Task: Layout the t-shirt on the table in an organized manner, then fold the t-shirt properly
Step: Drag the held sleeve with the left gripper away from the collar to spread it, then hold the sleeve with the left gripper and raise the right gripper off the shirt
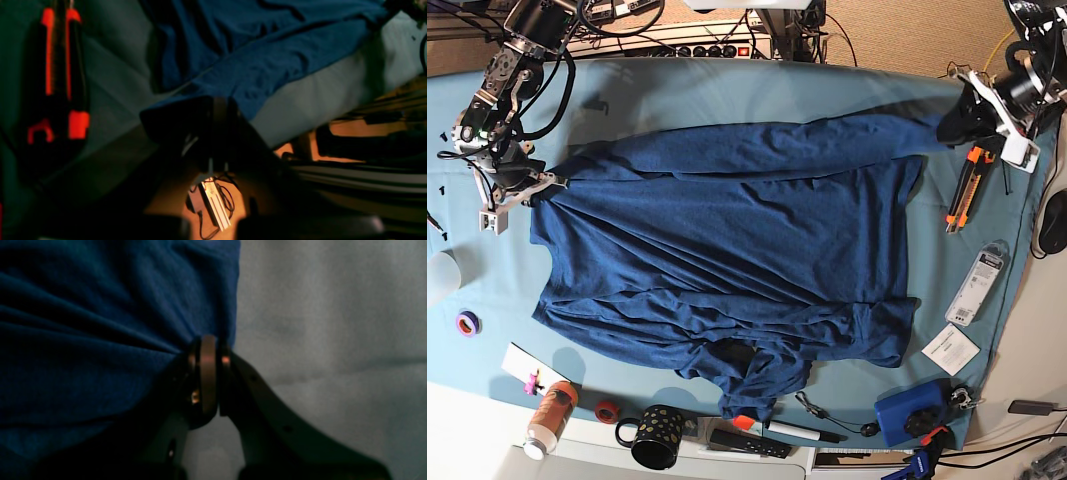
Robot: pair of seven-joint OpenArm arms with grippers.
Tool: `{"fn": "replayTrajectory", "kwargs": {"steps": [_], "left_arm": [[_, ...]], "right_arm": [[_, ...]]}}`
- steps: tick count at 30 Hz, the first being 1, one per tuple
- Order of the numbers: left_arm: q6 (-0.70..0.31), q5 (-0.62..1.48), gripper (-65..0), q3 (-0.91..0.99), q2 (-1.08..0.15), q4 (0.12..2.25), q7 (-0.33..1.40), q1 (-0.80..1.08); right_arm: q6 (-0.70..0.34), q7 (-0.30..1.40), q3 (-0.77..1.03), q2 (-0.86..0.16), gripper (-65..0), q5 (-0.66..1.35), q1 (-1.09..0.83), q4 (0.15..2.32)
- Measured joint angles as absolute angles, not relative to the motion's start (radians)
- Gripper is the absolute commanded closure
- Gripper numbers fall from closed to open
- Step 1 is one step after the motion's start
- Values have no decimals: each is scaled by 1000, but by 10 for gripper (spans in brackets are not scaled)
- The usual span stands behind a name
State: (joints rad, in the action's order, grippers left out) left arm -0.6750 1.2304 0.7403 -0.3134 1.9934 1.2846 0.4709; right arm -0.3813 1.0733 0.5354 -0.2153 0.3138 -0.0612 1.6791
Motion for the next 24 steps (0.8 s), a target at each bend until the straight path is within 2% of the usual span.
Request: {"fn": "replayTrajectory", "kwargs": {"steps": [8, 14, 19, 24], "left_arm": [[-679, 1262, 0, 742, -313, 1993, 1301, 471], [-697, 1443, 0, 884, -313, 1993, 1396, 470], [-697, 1456, 0, 993, -313, 1993, 1407, 474], [-697, 1456, 0, 1005, -314, 1993, 1408, 505]], "right_arm": [[-382, 1105, 535, -215, 0, 315, -61, 1679], [-382, 1123, 535, -215, 0, 325, -70, 1679], [-381, 1126, 535, -215, 0, 345, -100, 1679], [-381, 1145, 535, -215, 0, 349, -111, 1679]]}}
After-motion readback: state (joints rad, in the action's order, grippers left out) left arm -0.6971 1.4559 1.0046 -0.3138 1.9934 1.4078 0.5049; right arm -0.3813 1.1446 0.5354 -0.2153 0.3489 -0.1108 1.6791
